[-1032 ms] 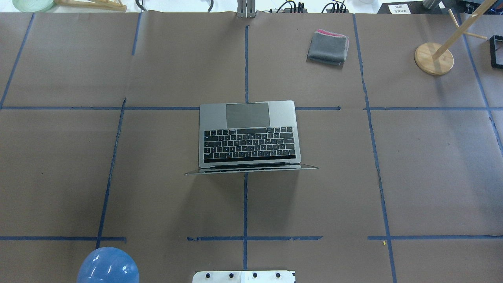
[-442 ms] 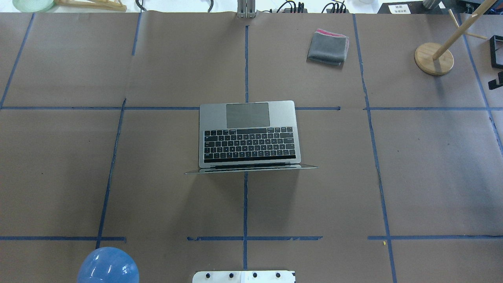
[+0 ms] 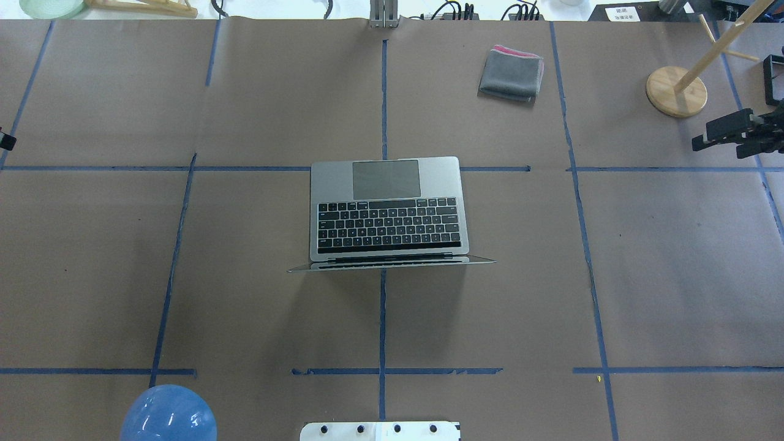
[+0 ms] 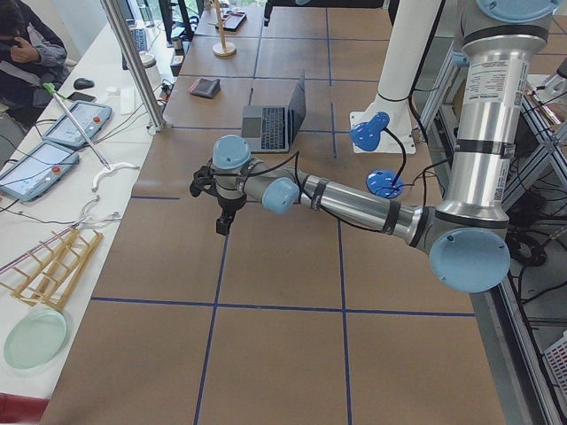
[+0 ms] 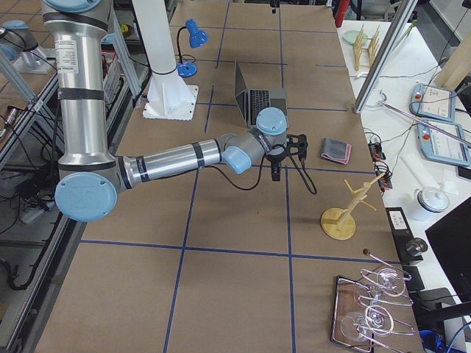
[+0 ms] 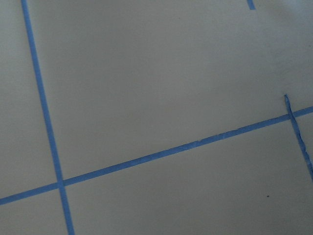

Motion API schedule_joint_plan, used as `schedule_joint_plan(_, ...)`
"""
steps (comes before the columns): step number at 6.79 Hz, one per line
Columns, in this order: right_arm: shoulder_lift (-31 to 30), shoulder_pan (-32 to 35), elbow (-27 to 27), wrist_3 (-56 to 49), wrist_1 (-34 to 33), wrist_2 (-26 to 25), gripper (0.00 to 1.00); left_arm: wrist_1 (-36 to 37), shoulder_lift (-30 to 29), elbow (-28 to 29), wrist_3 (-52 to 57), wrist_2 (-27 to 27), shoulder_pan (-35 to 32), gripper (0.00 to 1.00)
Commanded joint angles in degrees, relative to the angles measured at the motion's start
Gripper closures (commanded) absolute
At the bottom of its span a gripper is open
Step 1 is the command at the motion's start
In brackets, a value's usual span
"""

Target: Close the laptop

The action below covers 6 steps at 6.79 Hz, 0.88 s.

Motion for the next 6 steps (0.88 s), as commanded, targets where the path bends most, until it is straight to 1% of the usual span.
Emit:
schedule_joint_plan(1,-0.6,-7.3,6.9,10.0,0.7,-0.7,0.00,-9.2,0.1,0.0,-13.6,-3.6,5.8,0.00)
schedule_joint_plan(2,-0.9,-11.2,10.5,16.6,1.9,-3.2,0.00,-15.2,0.1,0.0,-21.3,-6.4,8.1,0.00)
schedule_joint_plan(3,-1.1,-15.2,13.6,20.6,2.0,-5.8,0.00,-21.0,0.0,-0.8,-30.0,-7.2,11.6,0.00)
schedule_joint_plan(4,-1.1,-17.8,16.3,24.1,2.0,-6.8,0.00,-23.6,-0.3,-3.9,-38.9,-7.2,16.5,0.00)
schedule_joint_plan(5,-3.1,-19.7,19.5,26.5,2.0,-7.8,0.00,-23.6,-0.4,-6.9,-43.2,-7.2,18.8,0.00)
schedule_joint_plan(6,-4.8,-22.2,21.9,27.9,2.0,-10.4,0.02,-23.6,-1.0,-8.4,-46.5,-6.5,22.3,0.00)
